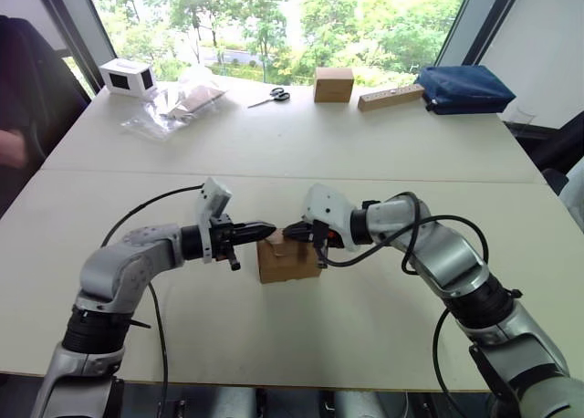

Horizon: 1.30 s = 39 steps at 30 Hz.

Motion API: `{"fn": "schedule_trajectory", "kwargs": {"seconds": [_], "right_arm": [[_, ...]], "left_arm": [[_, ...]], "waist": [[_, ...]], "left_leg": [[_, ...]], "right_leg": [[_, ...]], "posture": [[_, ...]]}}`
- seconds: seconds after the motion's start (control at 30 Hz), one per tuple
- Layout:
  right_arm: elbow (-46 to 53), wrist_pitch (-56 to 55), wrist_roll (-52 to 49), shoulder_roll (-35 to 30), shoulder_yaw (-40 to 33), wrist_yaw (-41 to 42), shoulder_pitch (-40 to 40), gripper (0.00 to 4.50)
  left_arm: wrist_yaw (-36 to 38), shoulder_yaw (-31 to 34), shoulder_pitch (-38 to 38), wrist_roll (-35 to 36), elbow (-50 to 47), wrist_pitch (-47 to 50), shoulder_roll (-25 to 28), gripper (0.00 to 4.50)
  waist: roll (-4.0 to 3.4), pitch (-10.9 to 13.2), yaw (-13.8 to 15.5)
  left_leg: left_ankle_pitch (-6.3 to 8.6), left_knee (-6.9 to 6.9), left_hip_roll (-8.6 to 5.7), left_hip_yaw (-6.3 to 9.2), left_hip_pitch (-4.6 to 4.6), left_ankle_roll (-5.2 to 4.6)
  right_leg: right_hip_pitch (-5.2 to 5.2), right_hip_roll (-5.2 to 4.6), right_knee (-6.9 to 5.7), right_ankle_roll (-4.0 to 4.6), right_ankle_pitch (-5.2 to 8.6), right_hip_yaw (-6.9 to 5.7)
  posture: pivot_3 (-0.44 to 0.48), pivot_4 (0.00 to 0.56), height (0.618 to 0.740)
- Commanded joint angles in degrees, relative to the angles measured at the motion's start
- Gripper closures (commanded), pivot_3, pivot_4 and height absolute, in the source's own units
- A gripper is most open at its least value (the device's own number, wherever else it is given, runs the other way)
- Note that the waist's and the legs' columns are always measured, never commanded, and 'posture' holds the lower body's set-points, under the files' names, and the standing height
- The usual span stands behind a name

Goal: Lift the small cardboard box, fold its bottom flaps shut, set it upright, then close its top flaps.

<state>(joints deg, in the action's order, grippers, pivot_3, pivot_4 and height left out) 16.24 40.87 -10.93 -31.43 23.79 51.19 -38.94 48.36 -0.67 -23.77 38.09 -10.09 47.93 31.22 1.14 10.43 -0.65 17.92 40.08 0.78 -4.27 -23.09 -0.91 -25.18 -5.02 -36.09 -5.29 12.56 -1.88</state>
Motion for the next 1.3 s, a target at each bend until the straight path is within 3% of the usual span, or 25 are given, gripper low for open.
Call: {"fn": "schedule_trajectory", "kwargs": {"seconds": [0.03, 0.33, 0.47, 0.7, 1.3], "right_arm": [[3.32, -0.13, -0.88, -0.04, -2.98, -0.52, -0.16, 4.5], [9.53, 0.64, -7.75, -2.09, -9.49, 1.82, 3.58, 4.5], [14.67, 2.12, -9.35, -4.01, -7.48, 3.0, 6.73, 4.5], [14.12, -2.69, -1.78, -6.6, 0.04, 2.28, 8.46, 4.5], [11.32, -3.9, 0.55, -4.65, -0.58, 1.36, 6.89, 4.5]], "left_arm": [[0.46, -0.95, -0.68, -1.62, -0.32, -2.23, -0.05, 4.37], [0.54, -0.77, 0.16, -1.46, -0.28, -2.45, -0.35, 4.37], [0.39, -0.26, 0.2, -0.87, 0.55, -1.49, -0.4, 4.37], [0.13, 0.08, 1.42, -0.29, -0.59, -1.29, -0.46, 4.37], [-3.43, 3.49, -0.74, 4.77, -2.04, 3.74, -2.15, 4.37]], "waist": [[0.0, 0.0, 0.02], [0.0, 0.0, 0.03], [0.0, 0.0, 0.05], [0.0, 0.0, 0.01], [0.01, -0.01, 0.04]], "left_leg": [[0.0, 0.0, 0.0, 0.0, 0.0, 0.0], [0.03, 0.0, 0.0, 0.01, 0.0, -0.05], [0.04, 0.0, 0.01, 0.02, 0.0, -0.06], [0.04, 0.0, 0.01, 0.01, 0.02, -0.06], [0.03, 0.0, 0.02, 0.02, 0.04, -0.05]], "right_leg": [[0.0, 0.0, 0.0, 0.0, 0.0, 0.0], [0.01, -0.01, 0.01, 0.0, 0.0, 0.0], [0.01, -0.01, 0.02, 0.0, 0.0, 0.0], [0.02, -0.01, 0.02, 0.0, 0.01, 0.0], [0.03, 0.0, 0.0, 0.0, 0.0, 0.0]], "posture": [[0.0, 0.15, 0.74], [0.0, 0.15, 0.74], [0.0, 0.15, 0.74], [0.0, 0.15, 0.74], [0.0, 0.15, 0.74]]}}
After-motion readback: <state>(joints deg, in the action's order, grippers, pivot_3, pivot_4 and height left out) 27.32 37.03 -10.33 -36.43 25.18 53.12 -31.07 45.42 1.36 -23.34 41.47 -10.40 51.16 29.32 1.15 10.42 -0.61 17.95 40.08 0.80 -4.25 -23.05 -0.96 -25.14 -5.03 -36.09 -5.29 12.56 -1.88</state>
